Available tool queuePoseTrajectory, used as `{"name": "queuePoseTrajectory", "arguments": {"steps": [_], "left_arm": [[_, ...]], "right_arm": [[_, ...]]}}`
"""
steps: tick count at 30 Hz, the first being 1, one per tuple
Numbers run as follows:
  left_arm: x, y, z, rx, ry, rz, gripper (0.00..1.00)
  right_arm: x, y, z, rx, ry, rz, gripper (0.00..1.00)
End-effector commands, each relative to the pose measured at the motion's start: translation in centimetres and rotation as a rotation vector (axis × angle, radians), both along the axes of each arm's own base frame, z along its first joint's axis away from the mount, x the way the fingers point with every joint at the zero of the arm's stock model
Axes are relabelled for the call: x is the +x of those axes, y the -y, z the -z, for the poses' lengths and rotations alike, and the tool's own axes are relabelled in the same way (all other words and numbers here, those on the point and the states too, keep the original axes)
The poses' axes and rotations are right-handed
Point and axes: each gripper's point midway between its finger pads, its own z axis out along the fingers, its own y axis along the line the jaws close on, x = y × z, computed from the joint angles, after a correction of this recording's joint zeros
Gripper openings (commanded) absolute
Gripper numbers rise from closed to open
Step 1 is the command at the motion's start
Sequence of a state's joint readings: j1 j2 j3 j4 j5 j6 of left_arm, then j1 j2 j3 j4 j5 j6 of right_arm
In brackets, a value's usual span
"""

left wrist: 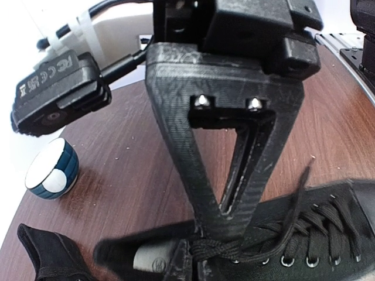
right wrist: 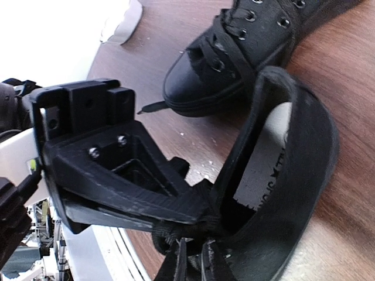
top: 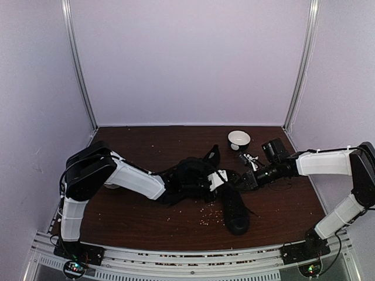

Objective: Tie the shoes
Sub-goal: Adjust the loop with the shoelace on the shoe.

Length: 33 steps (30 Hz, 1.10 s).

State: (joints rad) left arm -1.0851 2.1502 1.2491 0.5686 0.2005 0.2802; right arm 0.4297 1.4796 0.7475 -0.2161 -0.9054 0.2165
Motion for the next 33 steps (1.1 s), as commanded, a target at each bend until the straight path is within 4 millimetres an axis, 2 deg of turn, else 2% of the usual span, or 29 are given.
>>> {"name": "queuePoseTrajectory", "arguments": {"steps": [1,8,19,23,33], "left_arm": [[0.3,0.9,-3.0,-0.095,0.026,0.013,0.00],[0.7,0.9,-2.2,-0.090,0.033,-0.006,0.00],[1.3,0.3,-0.7,-0.043,0.061,-0.042,0.00],[1.4,0.4,-0.6,-0.049,0.063,-0.044,0.00],[1.3,0.2,-1.0,-0.068,0.048,-0.051,0.00]], "right_arm": [[-0.2,-0.6,-1.0,0.068,0.022,-0.020,0.09],[-0.3,-0.2,-1.4,0.087,0.035,0.007,0.12],[1.0,0.0,-1.8,0.098,0.061,0.052,0.12],[1.4,0.0,-1.8,0.114,0.055,0.071,0.04],[0.4,-0.5,-2.1,0.114,0.073,0.034,0.13]]}}
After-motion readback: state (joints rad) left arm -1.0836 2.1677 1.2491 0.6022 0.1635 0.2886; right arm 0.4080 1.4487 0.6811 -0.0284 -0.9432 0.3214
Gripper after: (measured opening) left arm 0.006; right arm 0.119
